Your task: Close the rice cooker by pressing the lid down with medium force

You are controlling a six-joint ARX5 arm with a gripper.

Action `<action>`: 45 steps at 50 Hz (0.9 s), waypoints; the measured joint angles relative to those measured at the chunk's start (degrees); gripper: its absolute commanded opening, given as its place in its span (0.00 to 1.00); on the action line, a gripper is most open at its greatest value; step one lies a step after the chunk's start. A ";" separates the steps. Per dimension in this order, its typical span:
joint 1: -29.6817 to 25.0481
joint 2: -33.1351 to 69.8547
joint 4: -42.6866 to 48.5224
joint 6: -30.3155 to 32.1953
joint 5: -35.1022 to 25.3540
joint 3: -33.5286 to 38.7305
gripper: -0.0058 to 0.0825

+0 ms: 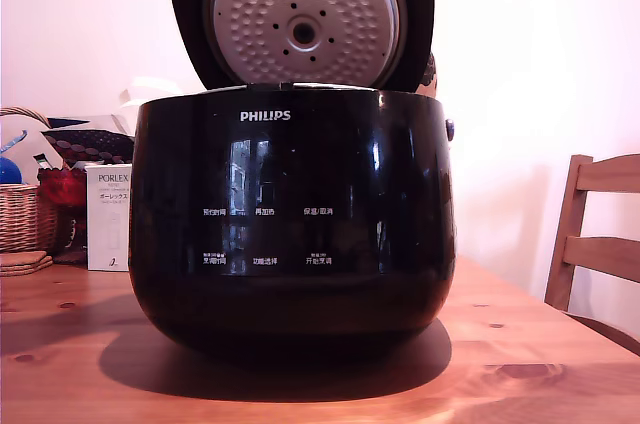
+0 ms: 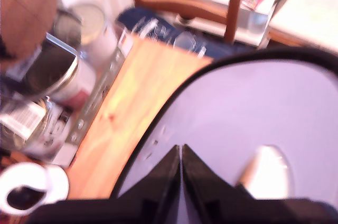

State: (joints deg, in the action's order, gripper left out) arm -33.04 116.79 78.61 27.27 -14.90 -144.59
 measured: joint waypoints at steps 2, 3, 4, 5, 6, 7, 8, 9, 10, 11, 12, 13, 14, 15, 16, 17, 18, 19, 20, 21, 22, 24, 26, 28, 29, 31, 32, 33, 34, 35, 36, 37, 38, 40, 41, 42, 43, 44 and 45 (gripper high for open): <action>0.00 0.00 0.00 0.00 0.00 0.55 0.04; 0.00 0.02 0.04 0.00 0.00 0.68 0.04; -0.02 0.02 0.04 0.00 -0.02 0.74 0.04; -0.07 0.02 0.07 0.00 -0.04 0.74 0.04; -0.11 0.02 0.02 -0.02 -0.02 0.74 0.04; -0.15 0.02 -0.09 -0.07 -0.04 0.74 0.04; -0.20 0.02 -0.15 -0.07 -0.09 0.74 0.04; -0.22 0.02 -0.17 -0.07 -0.09 0.74 0.04; -0.24 0.02 -0.17 -0.33 -0.11 0.74 0.04; -0.26 0.02 -0.15 -0.35 -0.13 0.74 0.04; -0.31 0.02 -0.15 -0.35 -0.13 0.74 0.04; -0.33 0.02 -0.15 -0.39 -0.13 0.74 0.04; -0.35 0.02 -0.15 -0.42 -0.13 0.74 0.04; -0.35 0.02 -0.15 -0.42 -0.15 0.74 0.04; -0.35 0.02 -0.15 -0.46 -0.15 0.74 0.04; -0.35 0.02 -0.15 -0.48 -0.17 0.74 0.04; -0.35 0.02 -0.15 -0.48 -0.24 0.74 0.04; -0.35 0.02 -0.15 -0.55 -0.33 0.74 0.04; -0.35 0.02 -0.17 -0.55 -0.57 0.74 0.04; -0.35 0.02 -0.17 -0.55 -0.74 0.74 0.04; -0.35 0.02 -0.15 -0.96 -1.09 0.74 0.04; -0.35 0.02 -0.17 -0.98 -1.64 0.74 0.04; -0.35 0.02 -0.17 -1.20 -1.95 0.74 0.04; -0.35 0.02 -0.20 -1.22 -2.23 0.74 0.04; -0.35 0.02 -0.17 -1.22 -2.25 0.74 0.04; -0.35 0.02 -0.17 -1.22 -2.54 0.74 0.04; -0.35 0.02 -0.17 -1.22 -2.78 0.74 0.04; -0.35 0.02 -0.20 -1.22 -3.06 0.74 0.04; -0.35 0.02 -0.26 -1.22 -3.30 0.74 0.04; -0.35 0.02 -0.35 -1.22 -3.61 0.74 0.04; -0.35 0.02 -0.52 -1.22 -3.89 0.74 0.04; -0.35 0.02 -0.66 -1.22 -4.20 0.74 0.04; -0.35 0.02 -0.81 -1.22 -4.35 0.74 0.04; -0.35 0.02 -1.05 -1.22 -4.55 0.74 0.04; -0.35 0.02 -1.22 -1.22 -4.57 0.74 0.04; -0.37 0.02 -1.46 -1.22 -4.57 0.74 0.04; -0.42 0.02 -1.81 -1.22 -4.57 0.74 0.04; -0.46 0.02 -2.12 -1.22 -4.57 0.74 0.04; -0.48 0.02 -2.47 -1.22 -4.57 0.74 0.04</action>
State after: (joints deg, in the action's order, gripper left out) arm -33.52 116.81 76.14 26.04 -19.46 -143.85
